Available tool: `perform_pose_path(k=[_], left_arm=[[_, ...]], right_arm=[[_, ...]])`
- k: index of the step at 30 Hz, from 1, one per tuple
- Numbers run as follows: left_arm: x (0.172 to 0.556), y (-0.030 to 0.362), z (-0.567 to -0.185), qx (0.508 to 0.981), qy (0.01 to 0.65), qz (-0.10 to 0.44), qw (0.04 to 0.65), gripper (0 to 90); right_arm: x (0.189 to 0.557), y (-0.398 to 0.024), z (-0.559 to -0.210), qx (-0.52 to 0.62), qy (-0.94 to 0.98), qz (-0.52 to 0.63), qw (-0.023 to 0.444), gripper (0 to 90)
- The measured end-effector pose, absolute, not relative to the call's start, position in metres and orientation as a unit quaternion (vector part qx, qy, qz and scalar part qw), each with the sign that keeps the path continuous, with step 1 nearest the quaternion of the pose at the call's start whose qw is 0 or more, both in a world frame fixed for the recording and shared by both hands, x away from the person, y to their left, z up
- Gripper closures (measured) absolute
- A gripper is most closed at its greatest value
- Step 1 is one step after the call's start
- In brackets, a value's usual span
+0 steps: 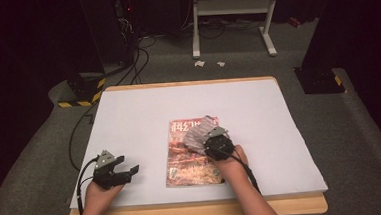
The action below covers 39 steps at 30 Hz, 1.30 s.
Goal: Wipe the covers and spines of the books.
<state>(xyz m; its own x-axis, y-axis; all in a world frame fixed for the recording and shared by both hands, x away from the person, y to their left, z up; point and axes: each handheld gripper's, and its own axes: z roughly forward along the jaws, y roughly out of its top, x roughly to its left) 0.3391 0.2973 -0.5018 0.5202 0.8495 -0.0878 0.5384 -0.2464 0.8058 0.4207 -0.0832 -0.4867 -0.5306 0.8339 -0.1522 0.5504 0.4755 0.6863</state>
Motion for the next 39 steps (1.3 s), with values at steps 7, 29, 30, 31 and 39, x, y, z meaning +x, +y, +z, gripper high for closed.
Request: perform_pose_path(k=[7,29,30,31,39], left_arm=[[0.339,0.297,-0.501,0.764,0.453,0.186,0.42,24.6],[0.338,0.297,-0.502,0.768,0.444,0.179,0.425,24.6],[0.338,0.296,-0.502,0.769,0.444,0.179,0.424,24.6],[0.338,0.296,-0.502,0.77,0.443,0.18,0.422,24.7],[0.338,0.296,-0.502,0.768,0.445,0.182,0.422,24.7]], right_arm=[[0.442,-0.085,-0.484,0.436,0.82,0.274,0.251,61.0],[0.479,0.031,-0.487,0.378,0.85,0.296,0.217,61.0],[0.48,0.023,-0.487,0.385,0.846,0.296,0.219,61.0],[0.481,0.014,-0.487,0.394,0.842,0.294,0.221,61.0],[0.485,-0.078,-0.485,0.468,0.802,0.275,0.251,61.1]])
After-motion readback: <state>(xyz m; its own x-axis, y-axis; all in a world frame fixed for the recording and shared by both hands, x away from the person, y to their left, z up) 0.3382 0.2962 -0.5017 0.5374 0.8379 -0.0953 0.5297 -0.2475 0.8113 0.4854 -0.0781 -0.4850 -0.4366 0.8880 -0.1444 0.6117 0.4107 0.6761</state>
